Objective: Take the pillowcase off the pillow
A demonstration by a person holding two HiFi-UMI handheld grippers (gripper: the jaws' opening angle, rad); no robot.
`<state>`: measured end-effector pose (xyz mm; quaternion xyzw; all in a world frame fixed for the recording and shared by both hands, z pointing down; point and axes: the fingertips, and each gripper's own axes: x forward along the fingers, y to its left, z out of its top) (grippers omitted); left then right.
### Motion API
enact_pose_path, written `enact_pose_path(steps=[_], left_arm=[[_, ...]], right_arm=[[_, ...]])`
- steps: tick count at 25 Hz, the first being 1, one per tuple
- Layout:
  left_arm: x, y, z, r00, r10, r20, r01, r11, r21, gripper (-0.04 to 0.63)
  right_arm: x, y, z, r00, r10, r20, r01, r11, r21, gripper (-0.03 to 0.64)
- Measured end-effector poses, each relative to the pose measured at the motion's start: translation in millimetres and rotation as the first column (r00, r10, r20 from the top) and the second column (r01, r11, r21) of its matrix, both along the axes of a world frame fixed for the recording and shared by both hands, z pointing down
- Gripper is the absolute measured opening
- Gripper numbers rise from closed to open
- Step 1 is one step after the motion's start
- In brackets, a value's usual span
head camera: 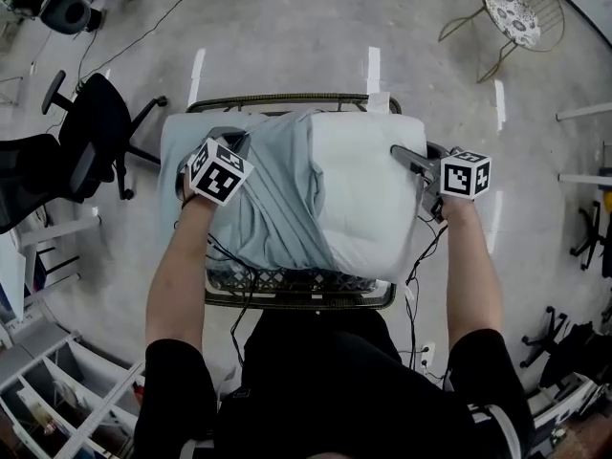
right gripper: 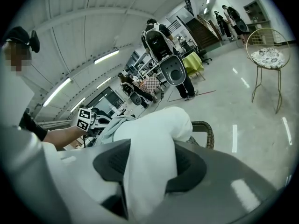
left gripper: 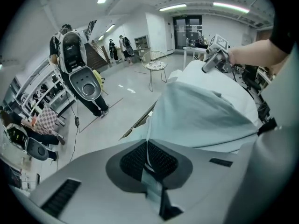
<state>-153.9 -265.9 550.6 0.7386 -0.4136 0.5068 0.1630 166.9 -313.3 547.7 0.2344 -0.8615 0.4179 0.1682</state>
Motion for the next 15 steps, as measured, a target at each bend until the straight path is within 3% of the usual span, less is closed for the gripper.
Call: enact_pose_path(steps=[5,7,15], left_arm=[[16.3,11.5,-4.7,0.994,-0.063,-0.089,0.068,0.996,0.055,0.047],[25.5,29.9,-7.5,0.989,-0.067,-0.134,0.076,0.995,0.062,0.103],[30.3,125.2,-14.1,0.950,-0.099,-0.297,0.117,0.992,0.042,0.137]], right_arm=[[19.6,3.0,18.8,0.987,0.086,-0.137,-0.089,0.996,-0.011,0.361],[32.2,19.8,23.8,0.978,0.125,-0.167,-0.129,0.992,-0.016,0.364],[37.4,138.1,13.1,0.946,0.238,-0.219,-0.244,0.970,0.002,0.374]])
